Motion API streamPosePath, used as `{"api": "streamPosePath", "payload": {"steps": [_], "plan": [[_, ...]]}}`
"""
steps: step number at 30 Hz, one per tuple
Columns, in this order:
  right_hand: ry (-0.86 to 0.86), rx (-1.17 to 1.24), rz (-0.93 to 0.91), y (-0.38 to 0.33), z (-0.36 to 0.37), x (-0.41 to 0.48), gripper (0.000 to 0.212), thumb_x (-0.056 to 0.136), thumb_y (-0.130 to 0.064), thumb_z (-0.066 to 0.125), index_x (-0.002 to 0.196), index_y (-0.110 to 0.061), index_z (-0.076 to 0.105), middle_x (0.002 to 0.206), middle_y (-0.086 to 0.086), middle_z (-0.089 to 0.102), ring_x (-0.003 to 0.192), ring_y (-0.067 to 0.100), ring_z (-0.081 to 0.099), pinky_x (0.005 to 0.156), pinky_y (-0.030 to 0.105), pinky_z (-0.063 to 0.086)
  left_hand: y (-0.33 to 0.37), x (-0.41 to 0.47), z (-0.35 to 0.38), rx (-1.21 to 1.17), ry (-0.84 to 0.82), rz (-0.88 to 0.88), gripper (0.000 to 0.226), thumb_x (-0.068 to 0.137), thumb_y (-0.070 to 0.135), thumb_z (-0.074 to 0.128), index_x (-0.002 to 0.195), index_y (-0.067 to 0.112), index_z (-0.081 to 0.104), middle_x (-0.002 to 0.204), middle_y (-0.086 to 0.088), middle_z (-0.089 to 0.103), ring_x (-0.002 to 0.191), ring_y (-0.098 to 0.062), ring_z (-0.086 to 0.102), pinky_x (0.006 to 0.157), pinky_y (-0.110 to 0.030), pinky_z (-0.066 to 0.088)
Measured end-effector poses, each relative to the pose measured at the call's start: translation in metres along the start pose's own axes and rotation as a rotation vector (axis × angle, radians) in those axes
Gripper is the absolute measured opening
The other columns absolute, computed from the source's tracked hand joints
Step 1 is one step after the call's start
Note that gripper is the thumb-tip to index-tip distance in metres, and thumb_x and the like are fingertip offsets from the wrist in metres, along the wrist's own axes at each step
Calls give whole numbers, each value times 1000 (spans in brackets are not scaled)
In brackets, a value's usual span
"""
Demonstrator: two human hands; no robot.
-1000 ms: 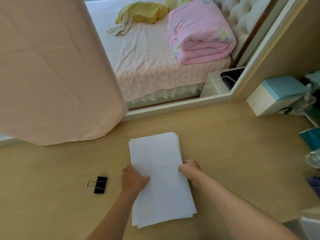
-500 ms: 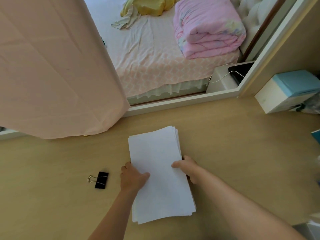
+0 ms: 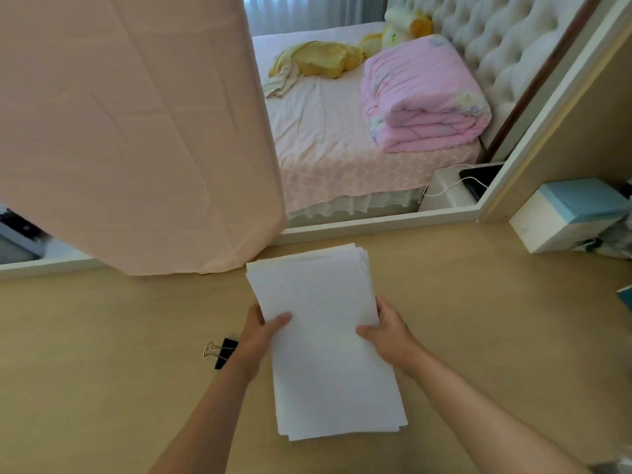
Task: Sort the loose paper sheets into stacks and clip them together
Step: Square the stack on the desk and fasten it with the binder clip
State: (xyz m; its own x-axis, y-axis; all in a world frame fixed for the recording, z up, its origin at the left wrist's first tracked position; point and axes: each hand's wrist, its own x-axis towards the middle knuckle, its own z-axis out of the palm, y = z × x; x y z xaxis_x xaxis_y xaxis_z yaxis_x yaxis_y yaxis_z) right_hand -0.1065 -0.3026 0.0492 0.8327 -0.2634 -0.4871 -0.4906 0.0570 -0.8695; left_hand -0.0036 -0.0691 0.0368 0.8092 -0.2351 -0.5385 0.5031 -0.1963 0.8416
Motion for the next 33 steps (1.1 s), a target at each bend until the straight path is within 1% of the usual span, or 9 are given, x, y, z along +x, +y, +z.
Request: {"api": "streamPosePath", "payload": {"steps": [4, 8, 10, 15, 18, 23, 25, 29, 33], "plan": [[89, 9, -157, -18, 24, -17, 46, 86, 9, 58, 112, -29, 55, 106, -6, 71, 97, 14, 70, 83, 33, 57, 42, -31, -13, -216, 12, 207, 37, 88, 12, 70, 124, 17, 62, 115, -1, 73, 101, -23, 72, 84, -43, 58], [236, -21, -260, -20, 54, -32, 57, 85, 4, 65, 126, -33, 50, 114, -16, 66, 103, -3, 64, 82, 15, 49, 45, -58, -16, -297, 129, 369, 20, 89, 5, 69, 107, 13, 67, 95, 1, 77, 87, -18, 73, 64, -28, 57], [273, -39, -256, -10, 64, -38, 60, 84, 1, 70, 133, -24, 49, 119, -9, 66, 108, 3, 64, 85, 13, 50, 31, -70, -18, -290, 119, 395, 29, 86, 13, 75, 113, 13, 67, 101, 0, 76, 94, -19, 72, 70, -28, 58], [341, -42, -257, -4, 79, -57, 66, 69, -17, 68, 132, -24, 52, 121, -5, 67, 112, 10, 64, 98, 39, 53, 6, -81, -39, -107, 141, 457, 77, 68, 33, 85, 133, 41, 45, 123, 4, 63, 112, -16, 64, 89, -32, 56], [376, -17, -299, -15, 82, -60, 65, 63, -15, 63, 128, -23, 54, 118, -5, 69, 111, 12, 65, 96, 43, 53, 16, -85, -48, 1, 113, 554, 81, 70, 26, 86, 133, 47, 40, 124, 13, 61, 115, -14, 60, 96, -45, 53], [388, -2, -306, -31, 87, -56, 76, 55, -16, 58, 130, -27, 51, 116, -4, 68, 107, 16, 66, 88, 41, 56, 44, -83, -48, 15, 122, 587, 84, 72, 30, 84, 139, 43, 36, 136, 20, 48, 127, -11, 51, 104, -46, 47], [378, 6, -294, -35, 86, -56, 74, 55, -15, 58, 128, -29, 51, 115, -3, 68, 106, 18, 66, 86, 43, 57, 50, -82, -50, -16, 97, 581, 84, 70, 36, 85, 139, 42, 36, 130, 25, 51, 123, -8, 53, 102, -41, 50], [385, 77, -285, -43, 87, -56, 63, 59, -9, 53, 118, -31, 56, 107, -3, 69, 99, 17, 66, 77, 34, 54, 62, -86, -50, -120, 76, 608, 61, 76, 46, 74, 131, 37, 50, 114, 30, 60, 109, 0, 60, 89, -27, 52], [372, 62, -364, -41, 88, -48, 59, 60, -10, 53, 117, -24, 60, 105, -4, 71, 96, 14, 67, 76, 31, 54, 72, -86, -33, -248, 231, 532, 22, 89, 42, 67, 109, 34, 66, 112, 21, 66, 109, 0, 60, 86, -21, 46]]}}
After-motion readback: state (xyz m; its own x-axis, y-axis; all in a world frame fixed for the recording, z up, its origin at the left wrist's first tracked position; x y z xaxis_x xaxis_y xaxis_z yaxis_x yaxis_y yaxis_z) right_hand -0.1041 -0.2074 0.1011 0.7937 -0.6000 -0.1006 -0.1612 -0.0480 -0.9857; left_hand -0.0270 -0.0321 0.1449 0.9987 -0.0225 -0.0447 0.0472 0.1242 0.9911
